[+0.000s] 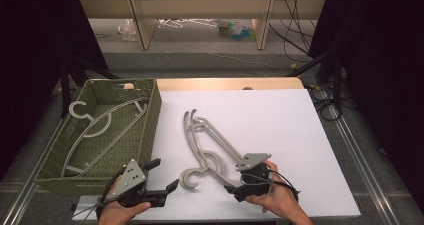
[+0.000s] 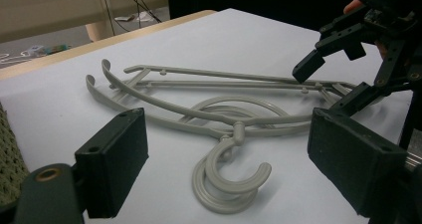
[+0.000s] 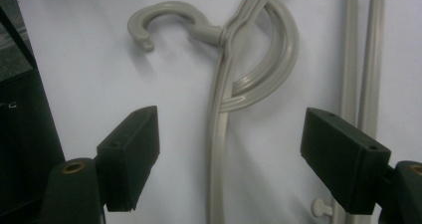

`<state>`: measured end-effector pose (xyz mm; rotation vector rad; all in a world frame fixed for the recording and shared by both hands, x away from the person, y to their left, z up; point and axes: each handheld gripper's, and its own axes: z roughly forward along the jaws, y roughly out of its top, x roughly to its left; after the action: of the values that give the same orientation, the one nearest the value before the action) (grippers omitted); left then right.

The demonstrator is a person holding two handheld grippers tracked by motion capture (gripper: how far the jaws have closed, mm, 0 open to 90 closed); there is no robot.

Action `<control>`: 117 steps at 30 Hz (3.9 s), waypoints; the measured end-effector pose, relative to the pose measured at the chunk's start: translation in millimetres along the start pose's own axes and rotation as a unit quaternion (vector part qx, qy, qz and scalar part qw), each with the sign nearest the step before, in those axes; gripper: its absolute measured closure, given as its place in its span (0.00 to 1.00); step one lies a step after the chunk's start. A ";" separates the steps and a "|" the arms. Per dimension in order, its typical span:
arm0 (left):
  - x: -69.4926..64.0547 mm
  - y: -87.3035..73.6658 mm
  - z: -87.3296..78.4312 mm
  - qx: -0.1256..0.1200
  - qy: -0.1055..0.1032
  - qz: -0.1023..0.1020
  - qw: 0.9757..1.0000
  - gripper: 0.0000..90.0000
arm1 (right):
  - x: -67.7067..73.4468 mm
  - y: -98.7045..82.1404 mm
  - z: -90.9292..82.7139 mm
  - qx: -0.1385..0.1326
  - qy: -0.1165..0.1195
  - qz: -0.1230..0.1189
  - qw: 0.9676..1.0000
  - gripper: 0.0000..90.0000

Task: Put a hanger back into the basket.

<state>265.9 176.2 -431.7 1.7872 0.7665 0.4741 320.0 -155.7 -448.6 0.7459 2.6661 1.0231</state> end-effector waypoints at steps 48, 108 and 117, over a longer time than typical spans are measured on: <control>5.3 4.0 10.6 0.011 0.004 0.043 0.999 0.25 | -20.1 14.4 -14.1 0.093 0.064 -0.016 0.994 0.91; -23.6 36.2 75.7 0.133 -0.148 0.194 0.961 0.88 | -26.8 31.4 -60.0 -0.027 -0.017 -0.091 0.995 0.47; -4.6 49.6 57.0 0.132 -0.115 0.084 0.981 0.88 | -18.8 33.8 -73.7 -0.062 -0.027 -0.060 0.996 0.42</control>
<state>312.9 123.7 -404.1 2.1229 0.5378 0.2770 323.8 -186.3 -371.3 0.5721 2.5405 1.1082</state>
